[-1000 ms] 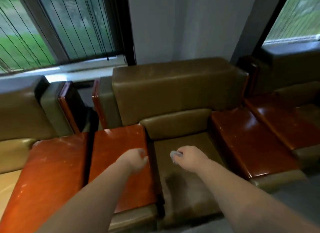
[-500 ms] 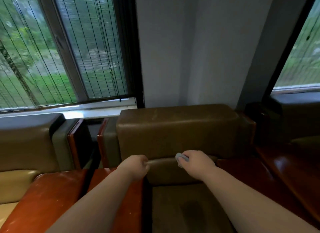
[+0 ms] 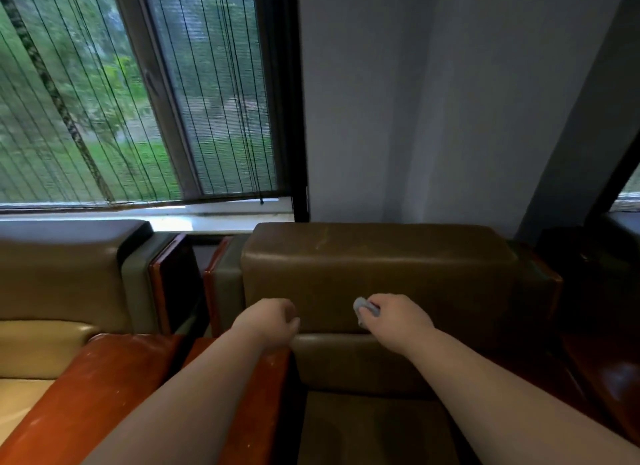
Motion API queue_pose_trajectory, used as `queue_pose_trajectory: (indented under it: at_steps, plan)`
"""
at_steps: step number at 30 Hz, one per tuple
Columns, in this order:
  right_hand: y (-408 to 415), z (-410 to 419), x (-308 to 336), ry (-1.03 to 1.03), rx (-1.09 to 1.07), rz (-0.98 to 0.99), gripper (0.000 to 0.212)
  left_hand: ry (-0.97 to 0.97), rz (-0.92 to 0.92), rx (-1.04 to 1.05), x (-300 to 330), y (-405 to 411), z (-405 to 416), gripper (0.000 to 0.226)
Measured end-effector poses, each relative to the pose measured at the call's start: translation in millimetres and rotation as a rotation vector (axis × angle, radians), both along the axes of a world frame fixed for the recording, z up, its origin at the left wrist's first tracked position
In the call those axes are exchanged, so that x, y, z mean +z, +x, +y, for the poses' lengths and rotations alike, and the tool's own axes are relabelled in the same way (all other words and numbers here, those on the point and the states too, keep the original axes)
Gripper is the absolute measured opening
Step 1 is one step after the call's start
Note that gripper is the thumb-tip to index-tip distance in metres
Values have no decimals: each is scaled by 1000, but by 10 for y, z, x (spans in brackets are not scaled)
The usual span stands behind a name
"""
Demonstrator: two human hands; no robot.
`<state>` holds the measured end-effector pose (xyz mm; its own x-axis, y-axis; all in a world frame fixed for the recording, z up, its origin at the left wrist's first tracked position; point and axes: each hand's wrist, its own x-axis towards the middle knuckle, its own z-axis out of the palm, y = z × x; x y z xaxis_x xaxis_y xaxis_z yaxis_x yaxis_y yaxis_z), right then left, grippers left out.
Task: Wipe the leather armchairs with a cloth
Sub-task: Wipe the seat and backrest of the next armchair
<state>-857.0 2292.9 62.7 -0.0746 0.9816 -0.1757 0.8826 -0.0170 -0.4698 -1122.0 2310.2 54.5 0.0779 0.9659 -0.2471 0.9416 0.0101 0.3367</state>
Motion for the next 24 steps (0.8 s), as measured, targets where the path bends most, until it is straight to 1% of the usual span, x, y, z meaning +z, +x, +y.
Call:
queue_pose_trajectory:
  at_steps: [5, 8, 12, 15, 18, 22, 24]
  plan:
    - [-149, 404, -173, 13, 25, -16, 20, 69, -15, 47, -165, -186, 461, 33]
    - [-280, 718, -256, 36, 37, -4, 23, 92, -3, 55, -243, -400, 744, 36]
    - [-577, 1152, -273, 51, 51, 14, 25, 102, 60, 84, -256, -860, 1210, 41]
    - [-872, 1541, -280, 53, 72, 12, 23, 104, 51, 122, -282, -1198, 1697, 40]
    - [-1065, 1861, -331, 51, 93, -3, 21, 135, 31, 111, -331, -1341, 2087, 45]
    - [-1314, 2358, -584, 91, 143, -50, 21, 156, -35, 118, -644, -1541, 2565, 47]
    - [-1511, 2619, -760, 126, 181, -84, 28, 176, -43, 133, -833, -1693, 2812, 48]
